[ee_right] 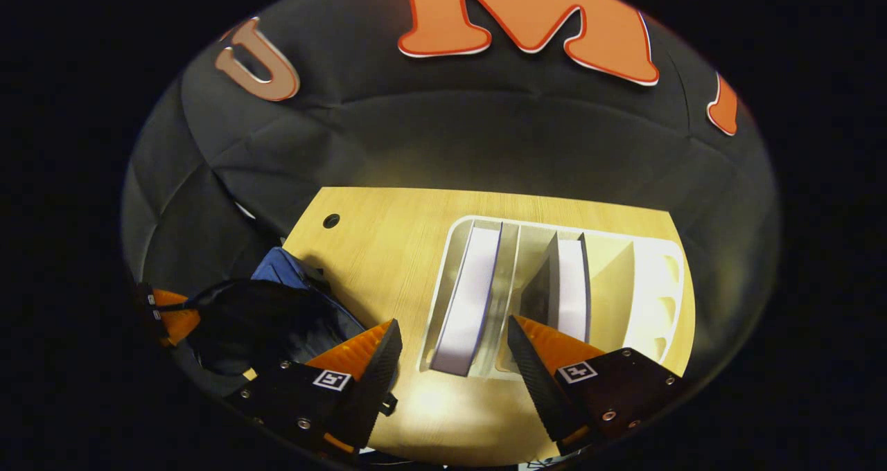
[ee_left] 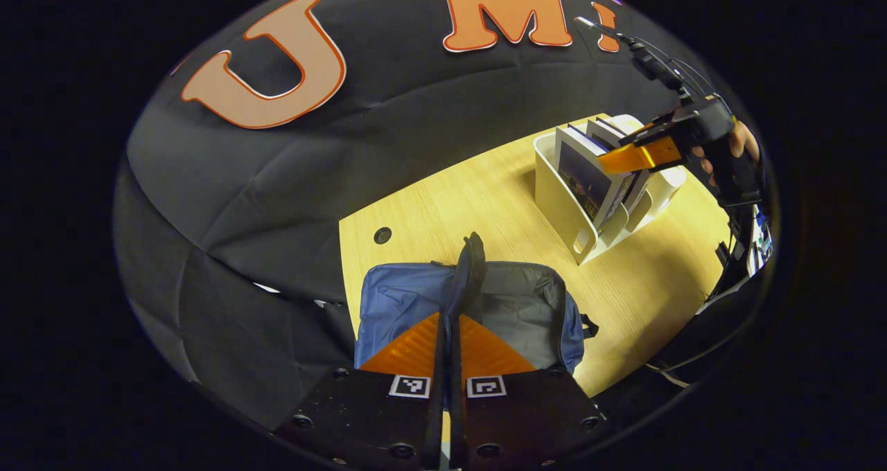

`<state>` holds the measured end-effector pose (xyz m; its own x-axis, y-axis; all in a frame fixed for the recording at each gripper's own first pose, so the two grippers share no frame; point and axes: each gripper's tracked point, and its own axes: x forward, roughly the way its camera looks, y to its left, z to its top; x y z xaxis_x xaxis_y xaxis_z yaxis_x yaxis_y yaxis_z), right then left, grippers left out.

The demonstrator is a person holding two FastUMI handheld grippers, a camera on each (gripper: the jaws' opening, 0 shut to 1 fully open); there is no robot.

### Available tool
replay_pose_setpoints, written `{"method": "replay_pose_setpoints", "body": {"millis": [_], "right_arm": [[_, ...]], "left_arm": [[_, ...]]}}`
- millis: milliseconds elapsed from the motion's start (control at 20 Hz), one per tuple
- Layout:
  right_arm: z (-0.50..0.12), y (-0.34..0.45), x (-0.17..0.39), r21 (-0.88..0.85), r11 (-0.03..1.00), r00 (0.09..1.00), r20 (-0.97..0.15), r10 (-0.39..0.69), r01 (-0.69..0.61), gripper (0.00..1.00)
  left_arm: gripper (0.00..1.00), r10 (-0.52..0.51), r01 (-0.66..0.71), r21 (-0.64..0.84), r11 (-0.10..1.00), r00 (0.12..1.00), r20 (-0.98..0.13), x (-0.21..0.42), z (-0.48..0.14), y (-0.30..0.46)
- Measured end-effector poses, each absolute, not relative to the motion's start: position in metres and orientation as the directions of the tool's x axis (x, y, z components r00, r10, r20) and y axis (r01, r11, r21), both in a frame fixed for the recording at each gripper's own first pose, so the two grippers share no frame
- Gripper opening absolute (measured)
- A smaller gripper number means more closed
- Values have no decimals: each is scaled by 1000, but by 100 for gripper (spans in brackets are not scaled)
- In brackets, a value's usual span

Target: Open the schoolbag, grab two books from the bookshelf and put them into the schoolbag.

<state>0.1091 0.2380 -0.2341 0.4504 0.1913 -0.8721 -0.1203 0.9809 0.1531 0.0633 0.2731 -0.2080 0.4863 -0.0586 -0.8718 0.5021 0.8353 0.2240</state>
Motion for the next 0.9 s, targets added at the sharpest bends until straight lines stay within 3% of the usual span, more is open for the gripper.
{"method": "replay_pose_setpoints", "body": {"millis": [300,550,650,900], "right_arm": [[-252,239,140,151,988,359,-921,152,-30,85],[-285,230,141,81,997,282,-956,81,-15,59],[-300,230,129,33,999,204,-978,35,-12,48],[-308,237,126,21,1000,171,-985,24,-21,40]], "left_arm": [[5,-52,505,220,835,470,-881,65,-209,282],[5,-62,536,215,817,452,-890,64,-205,278],[5,-62,533,211,819,448,-892,67,-208,280],[5,-64,527,202,825,444,-894,66,-210,283]]}}
